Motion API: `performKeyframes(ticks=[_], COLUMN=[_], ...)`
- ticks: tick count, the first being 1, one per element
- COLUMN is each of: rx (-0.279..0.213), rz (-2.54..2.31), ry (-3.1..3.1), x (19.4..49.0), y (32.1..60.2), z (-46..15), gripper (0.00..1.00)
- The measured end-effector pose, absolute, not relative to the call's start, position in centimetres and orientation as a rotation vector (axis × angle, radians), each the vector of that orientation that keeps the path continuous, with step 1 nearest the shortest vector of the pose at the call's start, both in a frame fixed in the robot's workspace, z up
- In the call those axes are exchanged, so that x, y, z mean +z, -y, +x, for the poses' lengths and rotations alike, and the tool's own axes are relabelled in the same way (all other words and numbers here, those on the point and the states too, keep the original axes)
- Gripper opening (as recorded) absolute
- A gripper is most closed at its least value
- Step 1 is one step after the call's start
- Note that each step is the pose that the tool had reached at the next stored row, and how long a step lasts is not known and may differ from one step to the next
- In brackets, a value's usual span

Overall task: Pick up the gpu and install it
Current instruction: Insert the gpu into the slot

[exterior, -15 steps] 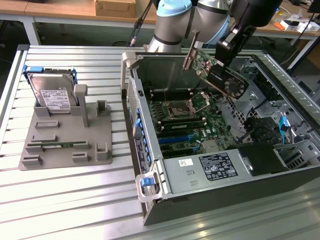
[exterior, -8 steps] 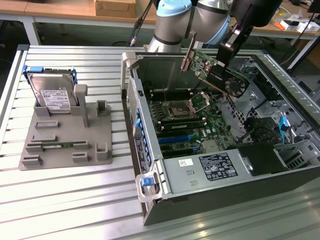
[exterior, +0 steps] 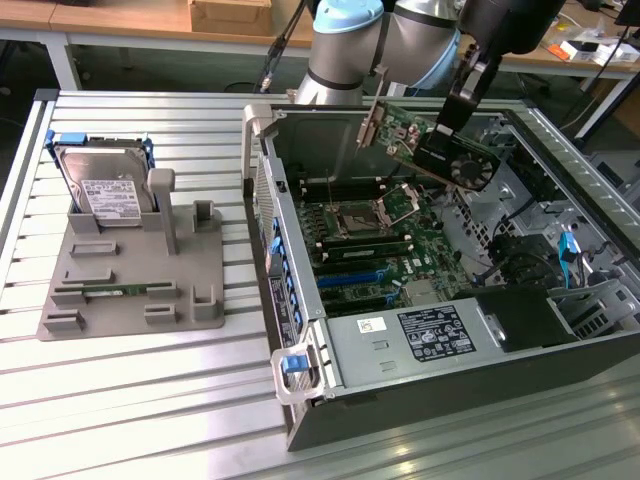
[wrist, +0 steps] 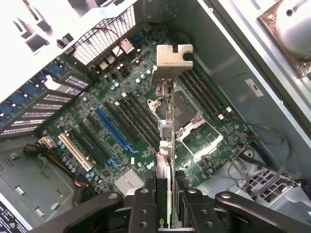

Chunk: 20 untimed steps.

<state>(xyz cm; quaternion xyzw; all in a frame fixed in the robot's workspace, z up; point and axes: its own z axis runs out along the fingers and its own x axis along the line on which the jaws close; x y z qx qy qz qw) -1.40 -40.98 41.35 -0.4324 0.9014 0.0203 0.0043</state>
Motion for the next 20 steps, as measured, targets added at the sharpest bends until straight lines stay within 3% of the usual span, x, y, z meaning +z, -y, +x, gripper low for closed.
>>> performKeyframes(ticks=[20], rx=[0.065], rz=[-1.714], ry=[-2.628], x=[41.31], y=[40.98], z=[-1.40], gripper=[0.26])
